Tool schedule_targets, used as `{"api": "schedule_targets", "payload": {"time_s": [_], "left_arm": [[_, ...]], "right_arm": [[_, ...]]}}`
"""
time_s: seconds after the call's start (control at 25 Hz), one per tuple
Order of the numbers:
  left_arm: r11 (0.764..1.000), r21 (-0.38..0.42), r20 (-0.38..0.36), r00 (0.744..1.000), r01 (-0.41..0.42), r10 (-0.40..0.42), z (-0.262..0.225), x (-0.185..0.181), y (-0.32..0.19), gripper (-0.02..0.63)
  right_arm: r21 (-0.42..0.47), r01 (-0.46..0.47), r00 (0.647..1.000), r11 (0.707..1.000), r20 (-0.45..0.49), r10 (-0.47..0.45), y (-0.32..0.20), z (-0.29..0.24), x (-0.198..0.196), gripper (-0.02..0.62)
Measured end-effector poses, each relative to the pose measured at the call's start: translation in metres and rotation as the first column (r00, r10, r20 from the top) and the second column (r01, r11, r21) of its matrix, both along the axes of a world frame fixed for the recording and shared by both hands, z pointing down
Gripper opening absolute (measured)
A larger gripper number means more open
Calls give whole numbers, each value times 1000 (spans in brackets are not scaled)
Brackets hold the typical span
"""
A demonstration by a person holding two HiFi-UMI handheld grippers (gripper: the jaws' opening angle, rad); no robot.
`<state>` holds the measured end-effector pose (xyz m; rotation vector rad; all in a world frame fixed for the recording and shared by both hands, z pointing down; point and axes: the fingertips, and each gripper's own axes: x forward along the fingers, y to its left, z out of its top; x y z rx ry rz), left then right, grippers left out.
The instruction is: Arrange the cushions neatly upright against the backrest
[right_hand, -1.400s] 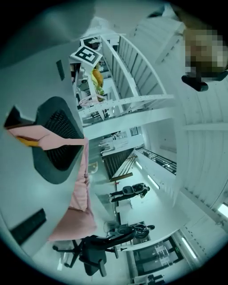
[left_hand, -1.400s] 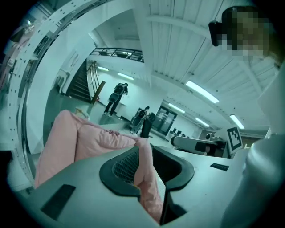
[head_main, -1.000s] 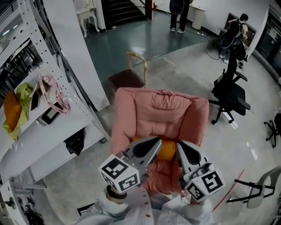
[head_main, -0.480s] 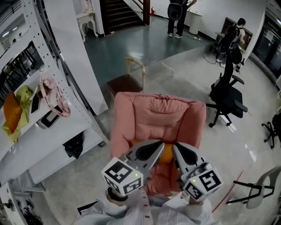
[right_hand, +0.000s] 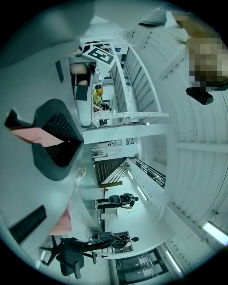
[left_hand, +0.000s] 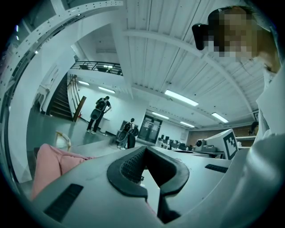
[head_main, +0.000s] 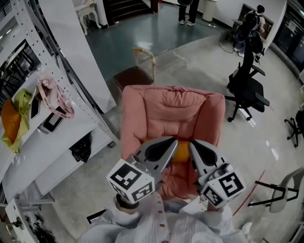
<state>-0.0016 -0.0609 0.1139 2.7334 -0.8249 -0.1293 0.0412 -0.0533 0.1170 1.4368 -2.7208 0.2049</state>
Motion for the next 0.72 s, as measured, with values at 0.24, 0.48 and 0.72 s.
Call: {"api": "schedule_targets", "payload": {"time_s": [0.24,0.48,0.72], "left_arm": [[1000,-6,4,1000,-9,9,1,-1,1,9],[1000,-8,9,1000,-12,12,2,-5,2,9],[1000,-2,17,1000,-6,6,3,-13,-1,9]], "right_arm": [[-12,-12,1000,1000,3,12,1,1,1,14],[-19,-12,1000,1000,16,12,2,4,-4,14],[-25,-14,1000,1000,7,14,-2,4,-10,14]]}}
